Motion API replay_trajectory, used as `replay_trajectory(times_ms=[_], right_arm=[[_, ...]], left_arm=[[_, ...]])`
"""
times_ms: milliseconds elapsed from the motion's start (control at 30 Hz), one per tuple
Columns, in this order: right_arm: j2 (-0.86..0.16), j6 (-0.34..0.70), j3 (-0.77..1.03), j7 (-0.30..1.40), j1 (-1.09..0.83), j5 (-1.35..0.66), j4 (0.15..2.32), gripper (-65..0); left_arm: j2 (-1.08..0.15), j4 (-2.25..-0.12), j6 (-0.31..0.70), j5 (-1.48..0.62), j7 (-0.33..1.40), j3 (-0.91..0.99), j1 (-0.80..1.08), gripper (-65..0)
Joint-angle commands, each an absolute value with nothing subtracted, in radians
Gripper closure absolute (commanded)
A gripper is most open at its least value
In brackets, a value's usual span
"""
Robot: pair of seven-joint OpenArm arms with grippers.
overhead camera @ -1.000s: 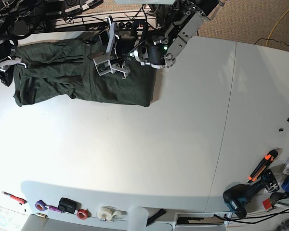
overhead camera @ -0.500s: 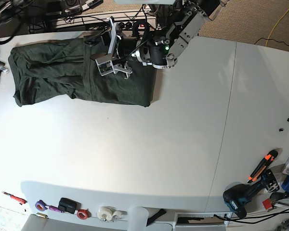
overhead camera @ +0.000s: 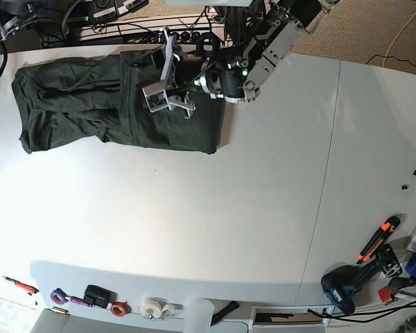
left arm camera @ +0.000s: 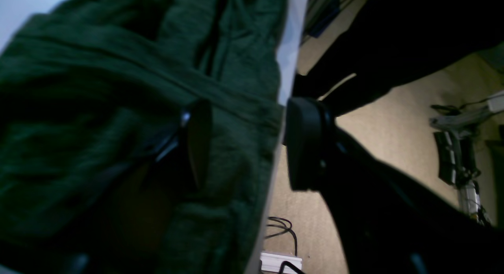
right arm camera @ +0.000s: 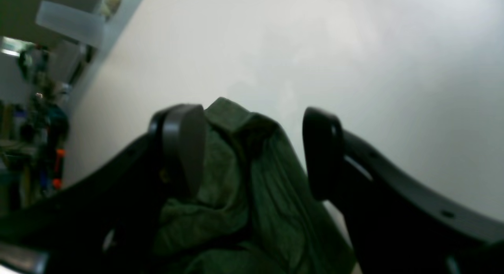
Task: Layout the t-shirt on the table in an organized manner, then fold the t-shirt properly
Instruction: 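Grasp the opposite shirt end with the right gripper and fold it over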
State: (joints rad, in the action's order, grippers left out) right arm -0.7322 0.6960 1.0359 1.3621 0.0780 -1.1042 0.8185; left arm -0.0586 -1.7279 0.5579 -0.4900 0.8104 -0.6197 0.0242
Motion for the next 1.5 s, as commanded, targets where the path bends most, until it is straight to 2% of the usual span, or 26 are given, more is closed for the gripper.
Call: replay_trajectory(times_ms=[0,233,433,700,900,1200,1267,1333,1433,1467], right_arm=[[-0.778,0.698,1.042,1.351,0.086,-1.124,0.807,-38.3],[-0.756,0.698,1.039,1.278,0.078,-0.996,0.763,-38.2],[-0.714,0.698,0.952,1.217,0.078,-0.896,0.763,-38.2],[-0.651,0.698,0.793,1.185,0.078,-0.901,0.763,-38.2],[-0.609,0.698,0.786,1.235,0.077,-0.961,0.763,-38.2],[-0.609,0.698,0.786,1.271,0.077,-0.976,0.763,-38.0],[-0.609,0.698,0.786,1.281,0.077,-0.976,0.763,-33.9],[-0.609,0.698,0.786,1.288,0.077,-0.976,0.763,-22.7],[-0.609,0.698,0.786,1.293,0.077,-1.011,0.763,-1.8],[-0.610,0.698,0.786,1.299,0.077,-1.044,0.765,0.0]], left_arm=[[-0.047,-1.748,0.565,-0.509,0.785,-0.620,0.014,-30.7],[-0.047,-1.748,0.566,-0.510,0.785,-0.620,0.013,-30.7],[-0.047,-1.748,0.566,-0.510,0.785,-0.620,0.013,-30.7],[-0.047,-1.748,0.566,-0.510,0.785,-0.620,0.004,-30.7],[-0.047,-1.748,0.564,-0.510,0.785,-0.620,-0.003,-30.7],[-0.047,-1.748,0.543,-0.510,0.785,-0.620,-0.003,-30.7],[-0.047,-1.748,0.543,-0.510,0.785,-0.620,-0.003,-30.7],[-0.047,-1.748,0.543,-0.509,0.785,-0.620,-0.003,-30.7],[-0.047,-1.748,0.543,-0.510,0.785,-0.620,-0.003,-30.7],[-0.047,-1.748,0.543,-0.510,0.784,-0.619,-0.004,-30.7]])
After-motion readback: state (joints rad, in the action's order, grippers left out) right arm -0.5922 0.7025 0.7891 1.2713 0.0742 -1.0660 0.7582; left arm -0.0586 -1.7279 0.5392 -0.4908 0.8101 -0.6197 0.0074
